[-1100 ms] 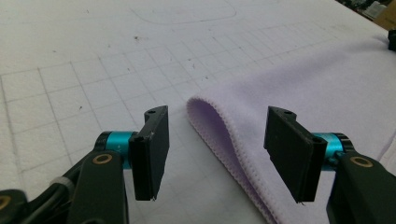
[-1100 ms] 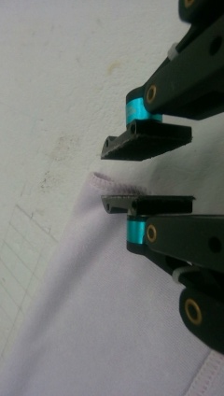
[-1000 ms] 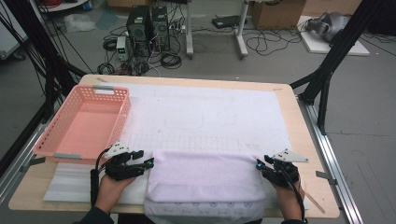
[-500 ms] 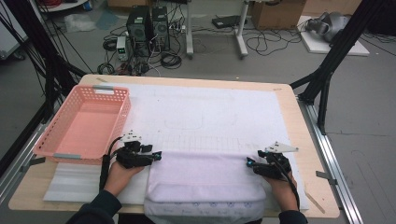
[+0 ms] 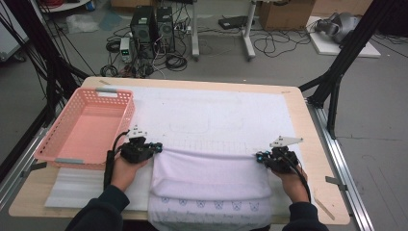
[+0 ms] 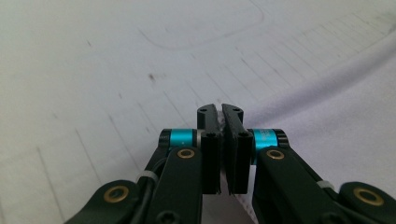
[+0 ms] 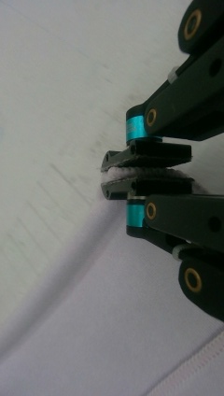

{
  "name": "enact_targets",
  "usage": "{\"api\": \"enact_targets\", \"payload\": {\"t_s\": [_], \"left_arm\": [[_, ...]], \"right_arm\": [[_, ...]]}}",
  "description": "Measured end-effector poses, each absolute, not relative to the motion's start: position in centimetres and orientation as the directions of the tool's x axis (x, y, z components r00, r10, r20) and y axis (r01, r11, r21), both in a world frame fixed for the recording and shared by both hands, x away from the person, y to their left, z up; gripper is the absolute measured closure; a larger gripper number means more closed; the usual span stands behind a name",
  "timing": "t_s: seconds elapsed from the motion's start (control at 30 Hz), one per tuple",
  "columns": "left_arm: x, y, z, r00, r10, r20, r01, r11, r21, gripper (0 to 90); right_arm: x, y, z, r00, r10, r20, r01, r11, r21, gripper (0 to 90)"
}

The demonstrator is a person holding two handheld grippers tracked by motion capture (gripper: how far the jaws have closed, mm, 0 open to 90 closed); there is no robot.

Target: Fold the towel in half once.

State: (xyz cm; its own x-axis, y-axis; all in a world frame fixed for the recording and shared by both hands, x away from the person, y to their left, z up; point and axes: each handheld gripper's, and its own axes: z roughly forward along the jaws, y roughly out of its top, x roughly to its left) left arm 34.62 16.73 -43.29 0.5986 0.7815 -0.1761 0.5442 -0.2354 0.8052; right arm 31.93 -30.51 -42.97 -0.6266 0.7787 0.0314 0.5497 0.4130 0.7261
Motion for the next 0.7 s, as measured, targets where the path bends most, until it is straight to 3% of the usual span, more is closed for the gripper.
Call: {"api": "enact_targets", "payload": {"t_s": [0.4, 0.57, 0.7], "left_arm": [[41.7, 16.6, -40.5, 0.521, 0.841, -0.146, 0.515, -0.174, 0.839, 86.0], [43.3, 16.9, -39.8, 0.487, 0.858, -0.166, 0.505, -0.121, 0.855, 86.0], [43.7, 17.2, -40.1, 0.478, 0.87, -0.125, 0.481, -0.139, 0.866, 86.0]], "right_arm": [[38.5, -29.4, -40.3, -0.549, 0.834, -0.052, 0.505, 0.381, 0.775, 84.7], [40.4, -28.6, -39.6, -0.52, 0.849, -0.092, 0.478, 0.378, 0.793, 84.7], [41.6, -28.0, -39.2, -0.501, 0.861, -0.085, 0.487, 0.361, 0.795, 84.6]]}}
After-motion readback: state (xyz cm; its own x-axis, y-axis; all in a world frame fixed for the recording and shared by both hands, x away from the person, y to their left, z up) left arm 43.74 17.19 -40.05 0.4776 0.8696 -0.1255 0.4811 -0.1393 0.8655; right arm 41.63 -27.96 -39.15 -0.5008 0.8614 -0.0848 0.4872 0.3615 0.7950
